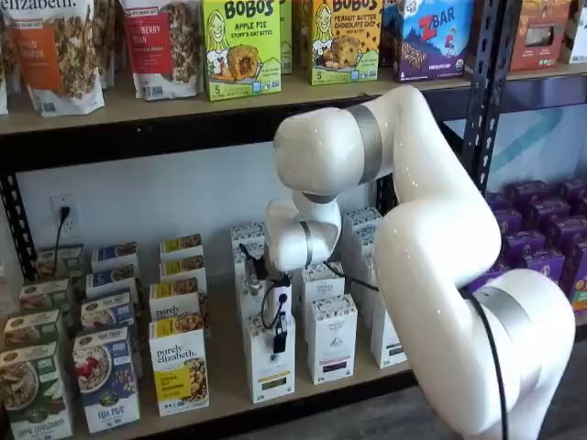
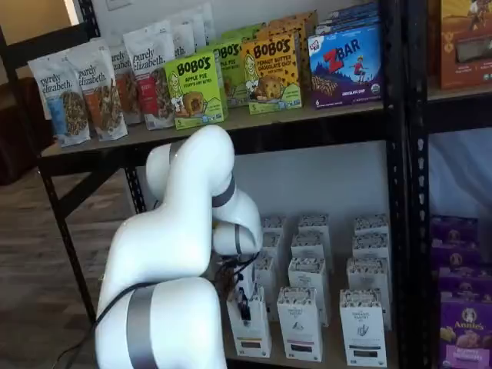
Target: Pick up the white box with a yellow strip in the middle, on the bottom shelf, the fourth box from the left
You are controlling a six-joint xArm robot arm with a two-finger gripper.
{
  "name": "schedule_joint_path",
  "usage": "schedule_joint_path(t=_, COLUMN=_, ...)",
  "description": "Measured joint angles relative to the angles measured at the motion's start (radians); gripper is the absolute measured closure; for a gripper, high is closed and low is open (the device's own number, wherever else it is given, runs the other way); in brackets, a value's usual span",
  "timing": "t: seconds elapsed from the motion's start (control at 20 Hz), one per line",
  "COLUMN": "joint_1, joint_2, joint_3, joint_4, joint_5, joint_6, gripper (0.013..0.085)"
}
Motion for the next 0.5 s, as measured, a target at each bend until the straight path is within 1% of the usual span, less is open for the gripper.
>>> schedule_joint_path(t=0.4, joint_1=0.0, joint_2=0.021, joint_3=-0.019, joint_4=0.05, joint_5=0.002, joint_6=-0.044, gripper=0.013)
schedule_joint_path(t=0.5, joint_1=0.001, joint_2=0.022, joint_3=-0.019, joint_4=0.071, joint_5=-0.002, joint_6=-0.063, gripper=0.021)
